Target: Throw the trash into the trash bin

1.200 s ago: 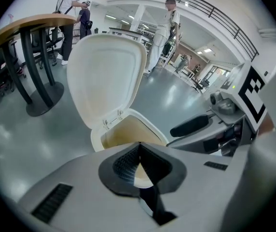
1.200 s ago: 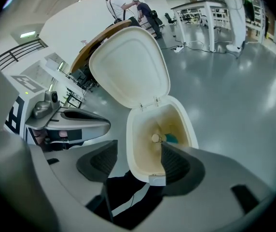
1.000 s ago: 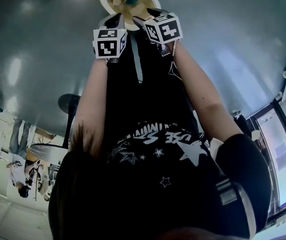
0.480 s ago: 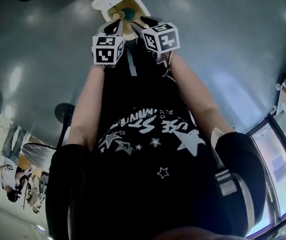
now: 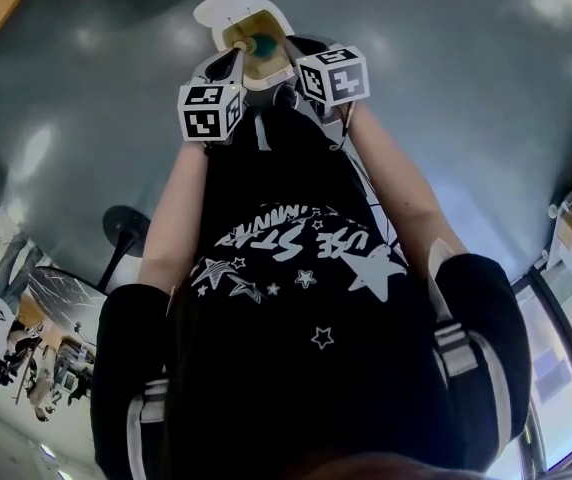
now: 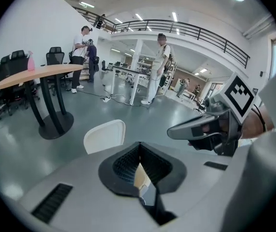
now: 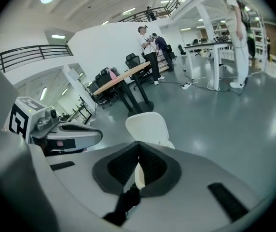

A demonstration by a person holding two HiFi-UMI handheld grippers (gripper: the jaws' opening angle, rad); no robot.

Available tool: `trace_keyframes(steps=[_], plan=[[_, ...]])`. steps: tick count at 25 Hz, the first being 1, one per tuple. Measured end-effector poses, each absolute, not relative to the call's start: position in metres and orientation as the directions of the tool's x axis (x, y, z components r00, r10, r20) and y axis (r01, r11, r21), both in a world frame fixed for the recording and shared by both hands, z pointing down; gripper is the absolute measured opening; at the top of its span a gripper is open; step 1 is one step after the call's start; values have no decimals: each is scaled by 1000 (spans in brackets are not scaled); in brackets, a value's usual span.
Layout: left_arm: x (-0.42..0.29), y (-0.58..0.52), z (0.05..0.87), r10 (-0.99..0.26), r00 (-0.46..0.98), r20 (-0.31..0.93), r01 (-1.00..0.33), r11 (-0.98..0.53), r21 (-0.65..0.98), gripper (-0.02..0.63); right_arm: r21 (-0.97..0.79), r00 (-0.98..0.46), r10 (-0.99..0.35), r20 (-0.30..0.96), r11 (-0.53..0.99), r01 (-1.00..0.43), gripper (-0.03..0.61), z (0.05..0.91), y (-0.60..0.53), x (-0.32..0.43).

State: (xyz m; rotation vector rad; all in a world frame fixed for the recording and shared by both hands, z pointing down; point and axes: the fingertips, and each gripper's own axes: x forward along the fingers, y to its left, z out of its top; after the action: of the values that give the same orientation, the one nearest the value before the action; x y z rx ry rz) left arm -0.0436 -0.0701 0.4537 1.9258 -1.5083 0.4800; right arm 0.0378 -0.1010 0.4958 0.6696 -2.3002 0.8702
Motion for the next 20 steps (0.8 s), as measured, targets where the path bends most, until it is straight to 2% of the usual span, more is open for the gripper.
trace_keyframes(steps=[10, 20], plan=[[-29, -55, 442, -714, 295, 635, -953, -174, 247, 11, -463, -701, -277, 657, 586, -666, 6, 473, -96, 71], [-48, -6, 420, -756, 295, 584, -950, -169, 261, 11, -450, -701, -333, 630, 579, -680, 6, 454, -42, 61]])
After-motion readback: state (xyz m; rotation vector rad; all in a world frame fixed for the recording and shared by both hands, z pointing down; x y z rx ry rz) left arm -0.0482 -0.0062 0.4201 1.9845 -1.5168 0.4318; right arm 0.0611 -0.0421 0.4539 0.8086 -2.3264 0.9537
